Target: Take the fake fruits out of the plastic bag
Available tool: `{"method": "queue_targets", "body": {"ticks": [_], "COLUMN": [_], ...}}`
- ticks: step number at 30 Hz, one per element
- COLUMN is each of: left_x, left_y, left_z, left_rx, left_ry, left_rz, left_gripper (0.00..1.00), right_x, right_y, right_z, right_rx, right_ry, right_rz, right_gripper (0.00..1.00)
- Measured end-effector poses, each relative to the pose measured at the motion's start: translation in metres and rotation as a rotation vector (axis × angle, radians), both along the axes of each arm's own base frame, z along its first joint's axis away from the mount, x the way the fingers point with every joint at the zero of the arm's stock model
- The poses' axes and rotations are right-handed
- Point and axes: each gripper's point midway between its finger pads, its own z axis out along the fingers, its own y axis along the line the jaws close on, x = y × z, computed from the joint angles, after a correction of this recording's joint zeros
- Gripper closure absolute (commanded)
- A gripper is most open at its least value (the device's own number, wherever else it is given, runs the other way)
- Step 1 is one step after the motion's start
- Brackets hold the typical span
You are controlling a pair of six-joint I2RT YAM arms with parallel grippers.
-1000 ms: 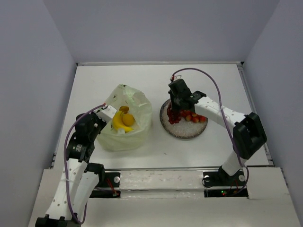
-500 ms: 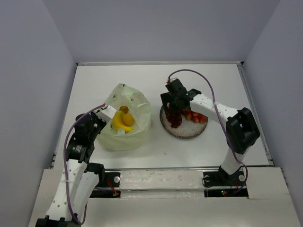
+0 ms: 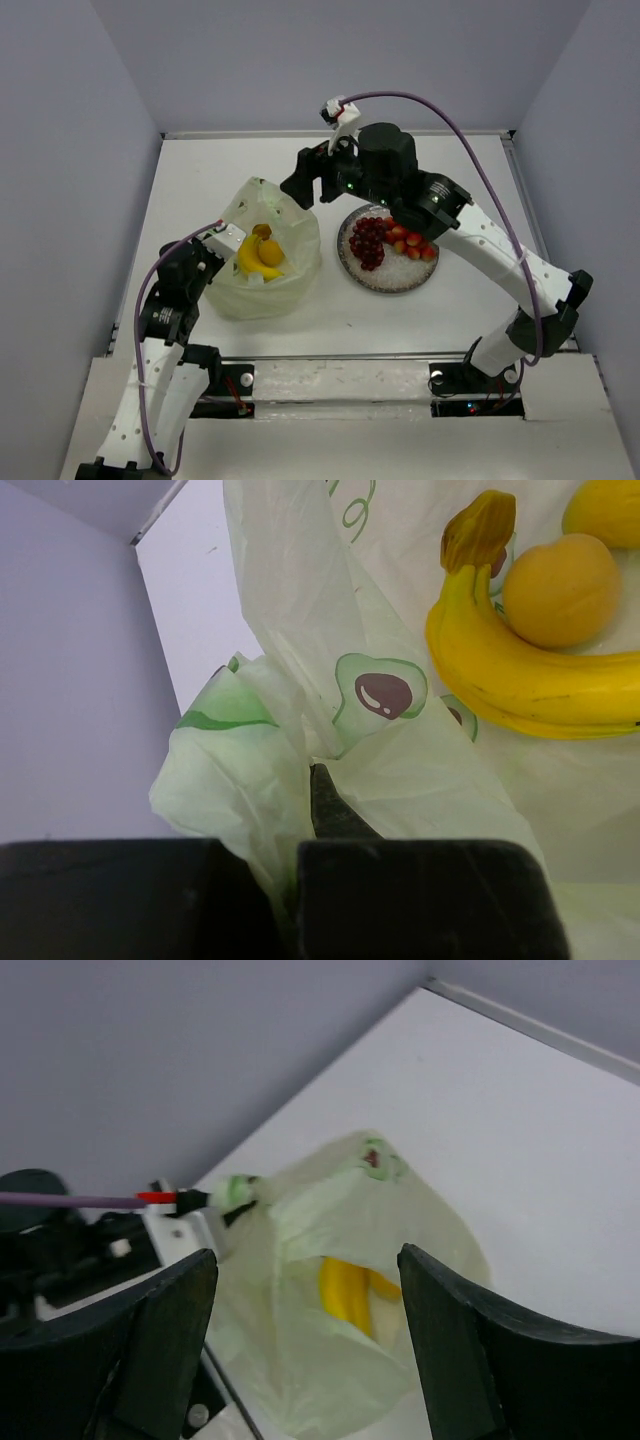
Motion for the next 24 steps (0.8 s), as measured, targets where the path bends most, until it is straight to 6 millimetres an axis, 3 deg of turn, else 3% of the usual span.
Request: {"method": "queue_targets", "body": {"ticks": [2, 4, 7, 9, 10, 12, 13, 14, 15, 18, 24], "left_x": [-0.001, -0.003, -0.004, -0.004, -0.005, -0.005, -0.005, -0.005, -0.005, -0.006, -0.013], "left_y": [0.0, 0.0, 0.001, 0.001, 0.001, 0.001, 0.001, 0.001, 0.001, 0.001, 0.002], "left_z": [0.001, 0.002, 0.004, 0.005, 0.005, 0.005, 0.005, 0.005, 0.005, 0.004, 0.003], "left_rx": [0.0, -0.002, -0.005, -0.007, -0.007, -0.008, -0.009, -0.009, -0.009, -0.008, 0.012], "left_ry": [-0.002, -0.008, -0.016, -0.019, -0.02, -0.021, -0.021, -0.02, -0.02, -0.016, -0.017], "left_rz": [0.0, 0.0, 0.002, 0.003, 0.003, 0.004, 0.004, 0.004, 0.005, 0.005, -0.011], "left_gripper": [0.96, 0.96, 0.95, 0.96, 0.96, 0.96, 0.96, 0.95, 0.96, 0.96, 0.96], "right_x": [-0.027, -0.042, -0.05, -0.05, -0.047, -0.046, -0.046, -0.044, -0.044, -0.037, -0.032], "right_y": [0.021, 0.044, 0.075, 0.095, 0.107, 0.119, 0.122, 0.126, 0.127, 0.122, 0.088], "right_z": [0.023, 0.03, 0.016, -0.012, -0.046, -0.094, -0.105, -0.141, -0.159, -0.215, -0.284], "right_rx": [0.093, 0.158, 0.2, 0.193, 0.159, 0.102, 0.088, 0.044, 0.019, -0.064, -0.259], "right_ry": [-0.017, -0.01, 0.036, 0.098, 0.163, 0.257, 0.279, 0.34, 0.374, 0.454, 0.435], "right_rz": [0.138, 0.254, 0.364, 0.409, 0.423, 0.432, 0.431, 0.418, 0.409, 0.329, 0.142], "right_gripper": [0.3, 0.4, 0.53, 0.55, 0.57, 0.64, 0.65, 0.67, 0.68, 0.69, 0.69]}}
